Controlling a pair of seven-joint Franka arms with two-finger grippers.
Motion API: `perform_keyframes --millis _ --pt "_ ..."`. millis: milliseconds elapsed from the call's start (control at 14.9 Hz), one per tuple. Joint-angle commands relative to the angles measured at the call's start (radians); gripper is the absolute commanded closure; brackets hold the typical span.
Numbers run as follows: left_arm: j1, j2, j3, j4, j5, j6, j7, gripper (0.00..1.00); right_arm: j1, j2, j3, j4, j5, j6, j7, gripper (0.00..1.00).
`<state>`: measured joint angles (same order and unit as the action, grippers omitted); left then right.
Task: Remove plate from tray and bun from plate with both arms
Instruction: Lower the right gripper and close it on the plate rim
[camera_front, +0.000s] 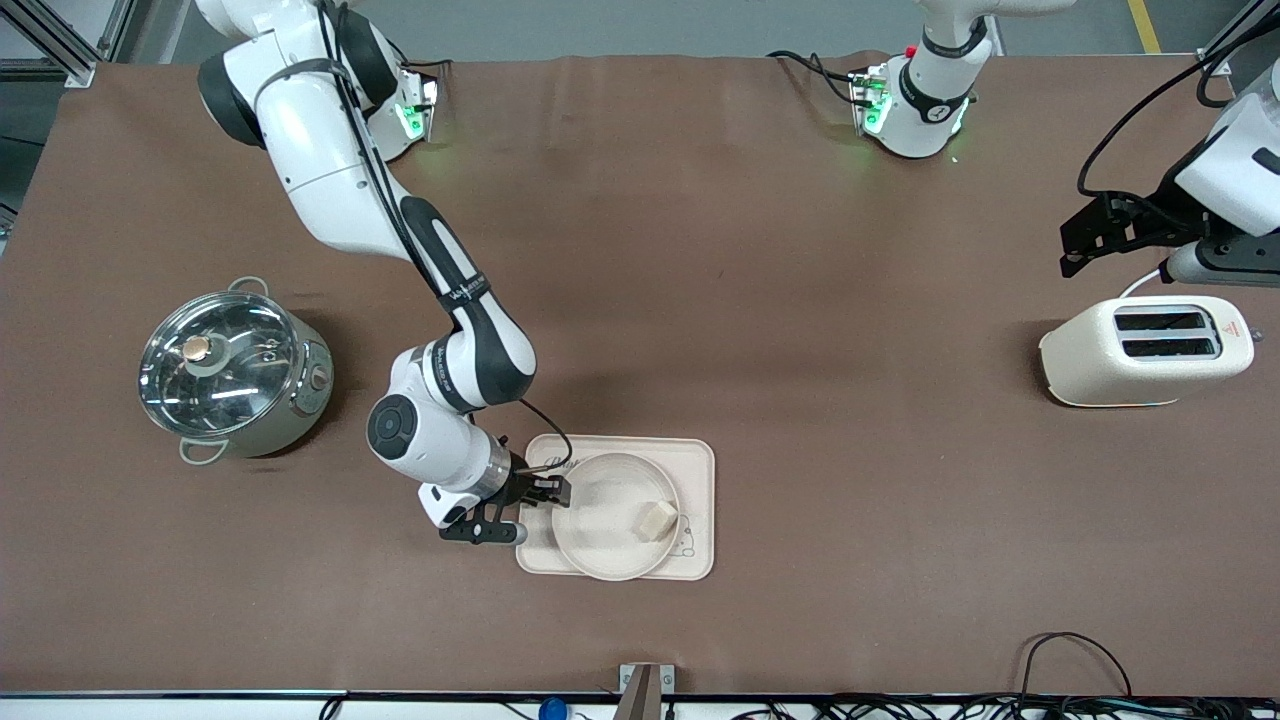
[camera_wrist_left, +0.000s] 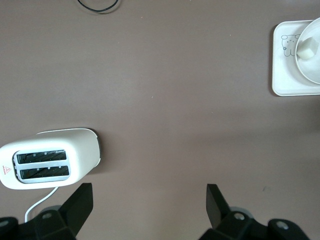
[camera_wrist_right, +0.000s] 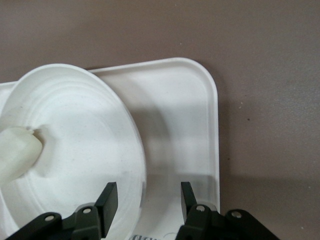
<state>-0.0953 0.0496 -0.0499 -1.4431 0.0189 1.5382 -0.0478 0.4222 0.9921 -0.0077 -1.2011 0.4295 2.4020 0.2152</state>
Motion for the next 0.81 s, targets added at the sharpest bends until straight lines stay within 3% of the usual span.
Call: perform_keyframes --millis 0,202,404,740 --pt "0.006 0.003 -0.004 0.013 -0.005 -0.015 -0.003 0.00 -0.006 0.034 0.015 0.050 0.018 0.002 0.015 0.53" --pt "0.006 0.003 -0.004 0.013 -0.005 -0.015 -0.001 0.00 -0.017 0.036 0.035 0.051 0.018 0.000 0.015 0.58" --pt "0.008 0.003 -0.004 0.013 -0.005 -0.015 0.000 0.00 -0.017 0.036 0.035 0.052 0.025 0.002 0.013 0.72" --pt "0.008 0.003 -0.004 0.013 -0.005 -0.015 0.000 0.00 -0.019 0.037 0.035 0.051 0.040 0.002 0.015 0.79"
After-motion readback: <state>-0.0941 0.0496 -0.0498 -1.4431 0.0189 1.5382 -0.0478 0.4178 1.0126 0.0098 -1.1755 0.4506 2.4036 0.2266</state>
